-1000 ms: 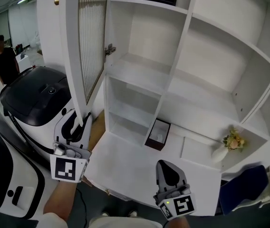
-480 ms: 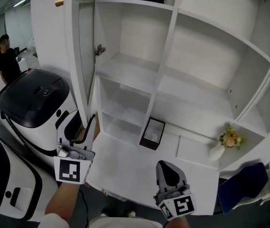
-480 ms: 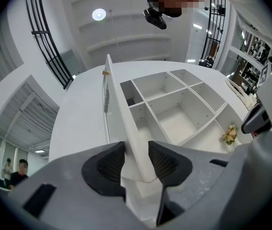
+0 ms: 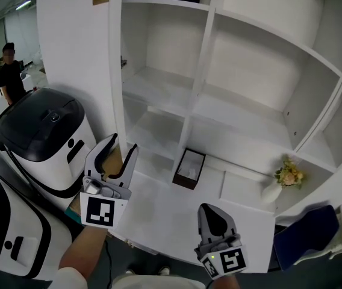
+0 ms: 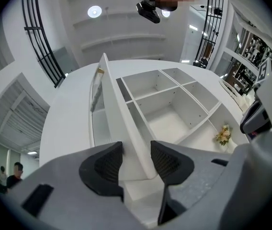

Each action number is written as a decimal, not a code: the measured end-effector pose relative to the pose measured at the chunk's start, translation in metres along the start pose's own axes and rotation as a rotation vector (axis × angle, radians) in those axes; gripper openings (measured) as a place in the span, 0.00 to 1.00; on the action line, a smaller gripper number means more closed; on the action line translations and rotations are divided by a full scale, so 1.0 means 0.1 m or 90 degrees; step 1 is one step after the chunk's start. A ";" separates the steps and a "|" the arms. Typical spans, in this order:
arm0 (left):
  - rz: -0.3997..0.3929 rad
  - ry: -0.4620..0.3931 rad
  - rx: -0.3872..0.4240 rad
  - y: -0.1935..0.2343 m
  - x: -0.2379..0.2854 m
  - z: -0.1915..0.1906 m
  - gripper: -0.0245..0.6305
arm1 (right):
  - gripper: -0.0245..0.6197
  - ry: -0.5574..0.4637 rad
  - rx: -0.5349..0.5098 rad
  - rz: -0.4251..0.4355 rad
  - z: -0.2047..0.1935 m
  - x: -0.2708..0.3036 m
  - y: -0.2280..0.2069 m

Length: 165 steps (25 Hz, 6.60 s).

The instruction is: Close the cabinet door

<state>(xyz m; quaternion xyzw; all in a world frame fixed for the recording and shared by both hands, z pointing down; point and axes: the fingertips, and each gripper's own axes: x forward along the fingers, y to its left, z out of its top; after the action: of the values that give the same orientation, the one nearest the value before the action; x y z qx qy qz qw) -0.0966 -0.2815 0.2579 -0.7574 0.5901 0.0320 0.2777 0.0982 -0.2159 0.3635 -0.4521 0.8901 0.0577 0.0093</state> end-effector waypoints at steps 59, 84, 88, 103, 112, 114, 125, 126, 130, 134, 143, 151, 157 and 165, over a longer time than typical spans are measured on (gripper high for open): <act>-0.107 0.042 0.044 -0.86 1.38 -0.30 0.29 | 0.04 0.007 0.012 -0.085 -0.13 -0.34 -0.62; -0.129 0.058 0.055 -0.95 1.85 -0.51 0.24 | 0.04 -0.001 0.008 -0.103 -0.12 -0.29 -0.72; -0.127 0.059 0.058 -0.94 1.88 -0.52 0.23 | 0.04 -0.001 0.008 -0.111 -0.12 -0.32 -0.73; -0.140 0.020 0.075 -0.70 1.40 -0.46 0.08 | 0.04 -0.005 0.009 -0.072 -0.05 -0.17 -0.43; -0.087 0.031 0.054 -0.19 0.46 -0.38 0.04 | 0.04 -0.005 0.006 -0.035 -0.01 0.03 -0.10; -0.067 0.043 0.039 -0.04 0.20 -0.42 0.04 | 0.04 -0.006 0.008 -0.030 0.01 0.08 -0.03; 0.041 0.059 -0.007 0.63 -0.96 -0.34 0.04 | 0.04 -0.008 0.011 -0.027 0.07 0.27 0.18; 0.048 0.064 -0.012 0.67 -1.05 -0.34 0.04 | 0.04 -0.007 0.009 -0.035 0.09 0.27 0.15; 0.085 0.084 -0.030 0.85 -1.42 -0.31 0.04 | 0.04 -0.011 0.004 -0.077 0.14 0.18 0.00; 0.113 0.106 -0.029 0.96 -1.76 -0.36 0.04 | 0.04 -0.011 0.005 -0.129 0.15 0.02 -0.19; 0.121 0.118 -0.007 0.99 -2.11 -0.39 0.04 | 0.04 -0.008 0.000 -0.171 0.16 -0.23 -0.26; 0.111 0.112 -0.017 0.88 -2.10 -0.35 0.04 | 0.04 -0.002 -0.011 -0.176 0.17 -0.25 -0.16; 0.087 0.147 -0.001 0.66 -2.11 -0.47 0.04 | 0.04 -0.005 -0.008 -0.159 0.16 -0.25 -0.04; 0.083 0.144 -0.007 0.64 -2.17 -0.47 0.04 | 0.04 -0.005 -0.011 -0.143 0.14 -0.25 0.09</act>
<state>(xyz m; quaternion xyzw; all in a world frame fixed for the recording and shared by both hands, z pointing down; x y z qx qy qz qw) -0.2332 -0.1226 0.3549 -0.7178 0.6653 -0.0323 0.2026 0.1053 -0.1885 0.3520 -0.5490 0.8331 0.0654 0.0153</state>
